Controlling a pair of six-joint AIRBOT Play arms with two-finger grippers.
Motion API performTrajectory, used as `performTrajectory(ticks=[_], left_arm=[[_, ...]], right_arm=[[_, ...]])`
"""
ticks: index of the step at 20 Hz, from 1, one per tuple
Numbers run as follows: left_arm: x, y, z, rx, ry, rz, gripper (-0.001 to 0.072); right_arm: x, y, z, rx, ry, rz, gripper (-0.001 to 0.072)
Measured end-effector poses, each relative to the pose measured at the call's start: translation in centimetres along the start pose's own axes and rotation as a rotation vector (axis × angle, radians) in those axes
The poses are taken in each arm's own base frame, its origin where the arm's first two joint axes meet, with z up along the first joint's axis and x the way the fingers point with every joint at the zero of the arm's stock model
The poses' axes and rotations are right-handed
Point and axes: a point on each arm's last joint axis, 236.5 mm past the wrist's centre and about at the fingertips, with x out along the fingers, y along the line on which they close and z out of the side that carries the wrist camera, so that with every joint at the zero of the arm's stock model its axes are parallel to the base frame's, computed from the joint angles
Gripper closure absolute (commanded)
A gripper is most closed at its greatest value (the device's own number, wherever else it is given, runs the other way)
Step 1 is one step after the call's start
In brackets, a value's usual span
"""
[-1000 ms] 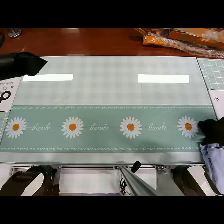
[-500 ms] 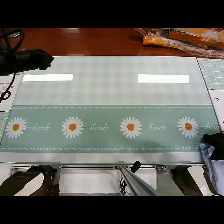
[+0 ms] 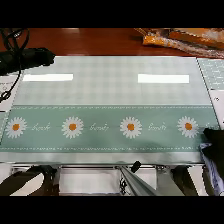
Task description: Fold the shirts.
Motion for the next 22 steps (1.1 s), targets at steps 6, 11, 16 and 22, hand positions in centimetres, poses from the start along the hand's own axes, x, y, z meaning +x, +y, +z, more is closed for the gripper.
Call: performTrajectory(ticks=[6, 11, 16, 22], left_arm=[[0.0, 0.1, 0.4, 0.003, -0.014, 0.004, 0.023], [-0.4, -1.2, -1.9, 0.002, 0.099, -0.04, 0.0151], [-1.8, -6.1, -6.8, 0.035, 0.336, -0.147, 0.0019], [-3.9, -9.1, -13.5, 0.244, 0.608, -0.03, -0.0013]], right_arm=[[0.4, 2.9, 3.0, -0.054, -0.123, 0.104, 0.0326], [-6.2, 17.1, 7.2, -0.303, -0.412, 0.587, 0.0238], [-12.8, 30.2, 0.7, -0.772, -0.498, 0.826, 0.0104], [-13.5, 36.3, -7.3, -1.142, -0.52, 0.778, 0.0104]])
